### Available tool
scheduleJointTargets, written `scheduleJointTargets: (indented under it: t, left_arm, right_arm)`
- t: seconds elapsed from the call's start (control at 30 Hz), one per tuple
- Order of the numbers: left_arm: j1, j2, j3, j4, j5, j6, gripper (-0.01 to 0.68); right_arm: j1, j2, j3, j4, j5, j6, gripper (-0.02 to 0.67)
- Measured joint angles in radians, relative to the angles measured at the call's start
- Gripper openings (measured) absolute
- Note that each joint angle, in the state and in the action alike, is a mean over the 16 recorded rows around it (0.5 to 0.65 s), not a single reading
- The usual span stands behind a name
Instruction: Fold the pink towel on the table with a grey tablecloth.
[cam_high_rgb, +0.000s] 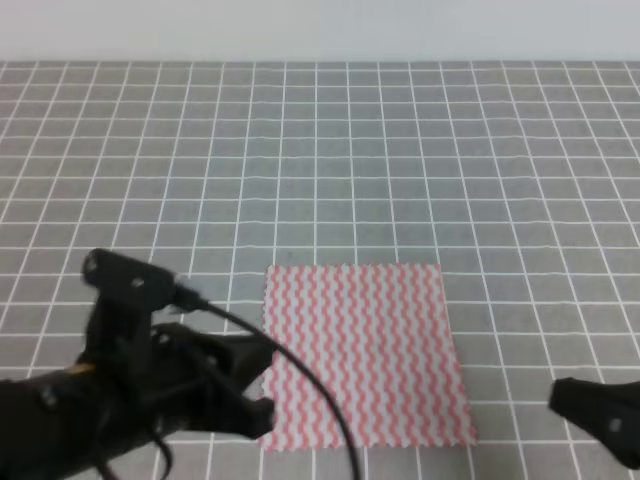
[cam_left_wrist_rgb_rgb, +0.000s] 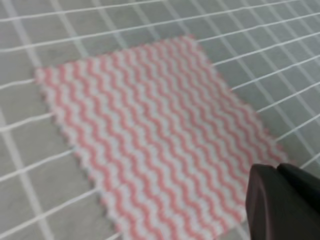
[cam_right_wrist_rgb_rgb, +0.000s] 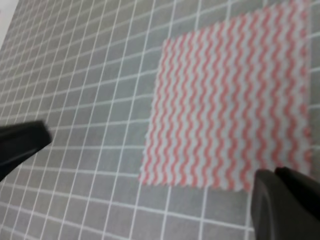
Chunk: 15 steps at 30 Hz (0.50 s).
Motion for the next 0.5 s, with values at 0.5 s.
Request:
scheduleJointTargets:
  t: [0.5]
  left_arm:
    - [-0.088, 0.069, -0.055, -0.025, -0.072, 0.003, -0.002]
  right_arm:
    - [0.293, 0.355, -0.116, -0.032, -0.215, 0.005, 0.005]
